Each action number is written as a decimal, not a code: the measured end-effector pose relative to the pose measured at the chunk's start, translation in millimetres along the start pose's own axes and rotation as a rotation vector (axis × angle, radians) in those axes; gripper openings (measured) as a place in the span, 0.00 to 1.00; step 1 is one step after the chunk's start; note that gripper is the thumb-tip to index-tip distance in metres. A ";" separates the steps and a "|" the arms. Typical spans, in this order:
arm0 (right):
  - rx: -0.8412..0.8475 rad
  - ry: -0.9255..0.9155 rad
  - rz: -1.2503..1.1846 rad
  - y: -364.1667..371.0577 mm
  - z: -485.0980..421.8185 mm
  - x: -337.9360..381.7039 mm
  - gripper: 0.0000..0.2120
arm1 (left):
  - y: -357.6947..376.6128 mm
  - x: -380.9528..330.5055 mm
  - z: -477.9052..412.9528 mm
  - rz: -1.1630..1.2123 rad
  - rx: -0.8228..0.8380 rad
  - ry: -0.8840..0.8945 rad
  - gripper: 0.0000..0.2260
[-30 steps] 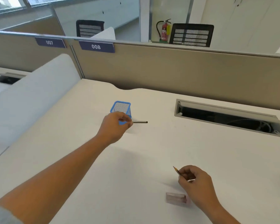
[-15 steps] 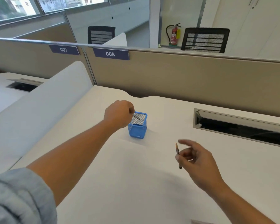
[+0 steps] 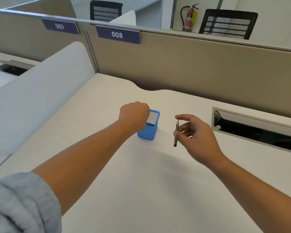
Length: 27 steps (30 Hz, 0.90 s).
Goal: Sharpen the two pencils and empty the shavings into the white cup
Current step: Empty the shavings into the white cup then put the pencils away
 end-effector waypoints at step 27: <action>0.060 -0.109 0.376 54.2 -95.6 19.5 0.02 | 164.2 4.7 86.1 0.448 -0.312 -0.060 0.18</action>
Point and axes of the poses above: each hand's wrist, its own z-axis away from the middle knuckle, its own y-axis out of the palm, x = y × z, the point moved 7 cm from there along -z, towards the middle knuckle, and after that the axes turned 11 degrees about x, right-handed, at the moved point
